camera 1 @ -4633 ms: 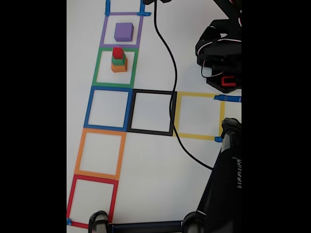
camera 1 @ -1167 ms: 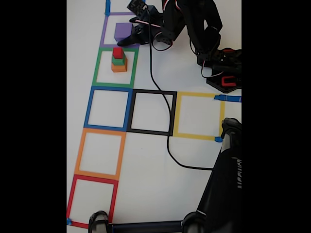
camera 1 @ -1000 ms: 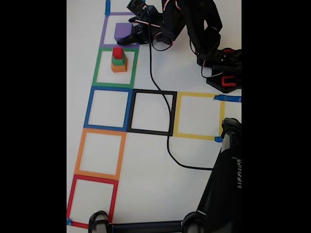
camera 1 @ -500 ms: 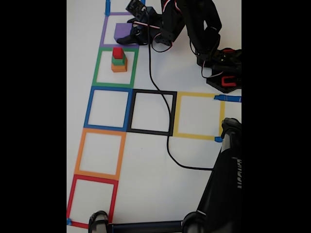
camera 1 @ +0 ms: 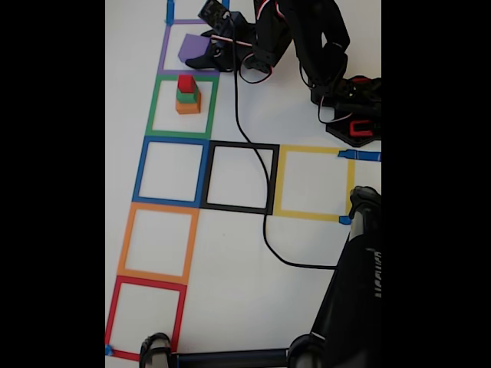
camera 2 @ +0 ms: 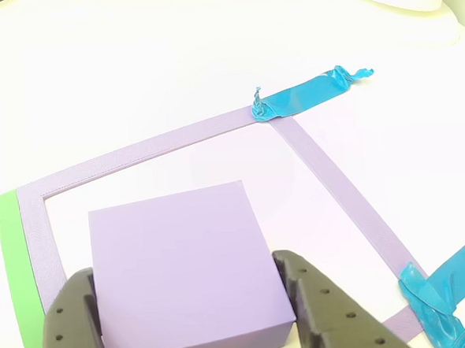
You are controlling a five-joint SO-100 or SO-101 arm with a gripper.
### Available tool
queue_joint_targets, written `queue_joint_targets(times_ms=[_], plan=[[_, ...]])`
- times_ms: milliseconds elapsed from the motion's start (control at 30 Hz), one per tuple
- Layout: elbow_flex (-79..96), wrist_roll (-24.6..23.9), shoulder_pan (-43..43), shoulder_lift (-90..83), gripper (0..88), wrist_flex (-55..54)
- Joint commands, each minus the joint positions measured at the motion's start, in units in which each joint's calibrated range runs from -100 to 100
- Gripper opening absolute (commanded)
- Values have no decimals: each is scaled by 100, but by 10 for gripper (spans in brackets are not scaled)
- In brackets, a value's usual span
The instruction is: Tower of hanoi
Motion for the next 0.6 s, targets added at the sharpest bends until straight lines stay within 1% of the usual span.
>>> queue_joint_targets(times_ms=[0, 200, 333, 433, 567], plan=[[8, 18, -97, -47, 167, -100], [8, 18, -174, -402, 161, 305], [-19, 18, -251, -1089, 160, 1058], [-128, 18, -270, -1888, 153, 2094], [-537, 18, -260, -3091, 152, 3908]])
